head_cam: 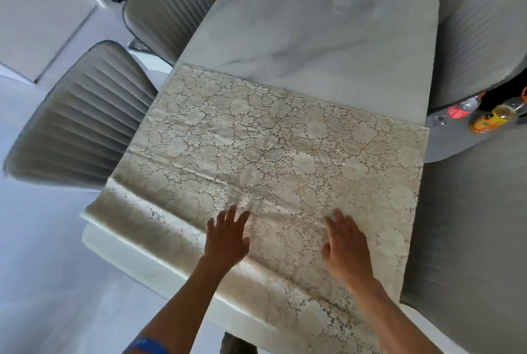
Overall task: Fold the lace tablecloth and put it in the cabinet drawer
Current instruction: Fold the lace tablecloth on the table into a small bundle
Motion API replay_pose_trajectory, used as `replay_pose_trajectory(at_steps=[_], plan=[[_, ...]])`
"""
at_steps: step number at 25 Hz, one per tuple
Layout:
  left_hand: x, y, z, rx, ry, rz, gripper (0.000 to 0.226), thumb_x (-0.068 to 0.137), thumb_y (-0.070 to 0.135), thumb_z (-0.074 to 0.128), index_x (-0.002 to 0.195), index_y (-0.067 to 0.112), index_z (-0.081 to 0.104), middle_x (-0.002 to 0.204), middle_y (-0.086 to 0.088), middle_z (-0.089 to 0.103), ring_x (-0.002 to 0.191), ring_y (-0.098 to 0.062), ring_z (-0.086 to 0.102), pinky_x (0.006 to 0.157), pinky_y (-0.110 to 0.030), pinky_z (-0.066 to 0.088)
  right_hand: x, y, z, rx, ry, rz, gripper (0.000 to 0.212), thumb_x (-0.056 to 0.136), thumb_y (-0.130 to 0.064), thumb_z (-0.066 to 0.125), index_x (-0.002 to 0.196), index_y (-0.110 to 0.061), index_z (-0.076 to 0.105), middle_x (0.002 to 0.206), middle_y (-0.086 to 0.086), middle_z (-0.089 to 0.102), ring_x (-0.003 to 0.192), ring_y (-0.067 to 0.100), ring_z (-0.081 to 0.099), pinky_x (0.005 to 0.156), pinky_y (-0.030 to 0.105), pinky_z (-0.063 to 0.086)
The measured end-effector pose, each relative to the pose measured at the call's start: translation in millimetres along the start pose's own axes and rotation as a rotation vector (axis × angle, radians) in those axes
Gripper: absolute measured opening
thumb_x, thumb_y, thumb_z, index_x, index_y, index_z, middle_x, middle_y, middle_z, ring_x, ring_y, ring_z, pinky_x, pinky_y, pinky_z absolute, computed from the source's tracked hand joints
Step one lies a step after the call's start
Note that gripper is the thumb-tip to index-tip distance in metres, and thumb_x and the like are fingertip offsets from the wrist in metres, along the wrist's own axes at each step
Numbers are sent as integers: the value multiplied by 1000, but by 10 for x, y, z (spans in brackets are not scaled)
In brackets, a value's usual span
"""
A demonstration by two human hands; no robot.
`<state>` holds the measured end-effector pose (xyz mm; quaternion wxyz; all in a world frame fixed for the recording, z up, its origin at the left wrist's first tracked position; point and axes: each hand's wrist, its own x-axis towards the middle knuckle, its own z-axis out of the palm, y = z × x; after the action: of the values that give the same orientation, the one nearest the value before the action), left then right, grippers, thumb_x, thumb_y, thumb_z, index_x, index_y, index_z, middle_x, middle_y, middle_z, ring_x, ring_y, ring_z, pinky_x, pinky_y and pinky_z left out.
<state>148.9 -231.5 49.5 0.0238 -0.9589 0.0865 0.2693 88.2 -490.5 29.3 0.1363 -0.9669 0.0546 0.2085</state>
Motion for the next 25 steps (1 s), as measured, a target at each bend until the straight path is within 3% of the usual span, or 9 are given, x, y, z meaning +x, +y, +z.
replay_pose_trajectory(at_steps=[7,9,11,13,15,17,19,21,25], plan=[[-104,-1312,21,214,-11,189,61,86,23,53,142,25,30,148,-5,32,134,-26,35,116,-50,18,-549,-1218,355,43,-117,13,51,92,-34,50,141,-21,43,160,3,24,139,24,36,103,36,43],[-40,-1572,-18,274,-1,225,61,84,19,54,141,23,33,142,-5,39,133,-27,34,112,-47,22,-653,-1327,390,57,-115,83,52,89,-30,50,139,-25,40,148,2,42,115,22,56,87,34,51],[28,-1731,-48,300,28,242,49,86,21,52,134,23,44,134,-4,45,129,-27,35,107,-45,27,-747,-1340,408,7,-122,136,49,87,-26,49,135,-26,41,121,-2,61,93,19,62,78,32,51],[83,-1835,-82,317,25,273,37,88,27,52,126,23,51,130,-1,49,128,-25,37,108,-46,25,-767,-1303,383,-126,-149,162,36,85,-26,46,121,-27,54,97,-5,69,91,20,59,83,36,44],[78,-1963,-89,303,23,297,34,87,24,54,121,24,51,122,4,57,125,-21,45,114,-50,15,-756,-1249,327,-146,-191,198,25,83,-26,45,99,-26,63,87,-9,67,90,18,56,85,35,39],[33,-2106,-129,234,-19,263,43,82,12,55,122,26,48,112,9,65,116,-16,55,116,-49,12,-753,-1188,226,-66,-242,209,14,81,-27,47,86,-27,60,77,-12,59,81,15,55,83,33,39],[3,-2198,-244,229,-23,250,45,82,11,54,122,29,51,112,10,66,113,-15,57,109,-44,23,-747,-1149,70,20,-280,222,6,82,-27,48,77,-30,50,68,-15,51,68,7,50,80,30,36],[17,-2221,-406,264,-10,264,39,86,16,52,122,31,54,119,9,63,117,-16,53,105,-43,28,-708,-1124,-89,77,-239,241,12,86,-29,49,73,-29,50,67,-15,53,66,3,49,83,33,34],[321,-2180,-879,234,84,271,23,92,21,46,110,29,59,114,10,65,115,-17,51,111,-48,24,-366,-1116,-472,8,2,302,11,86,-20,50,86,-25,60,79,-10,62,84,16,61,95,40,34]])
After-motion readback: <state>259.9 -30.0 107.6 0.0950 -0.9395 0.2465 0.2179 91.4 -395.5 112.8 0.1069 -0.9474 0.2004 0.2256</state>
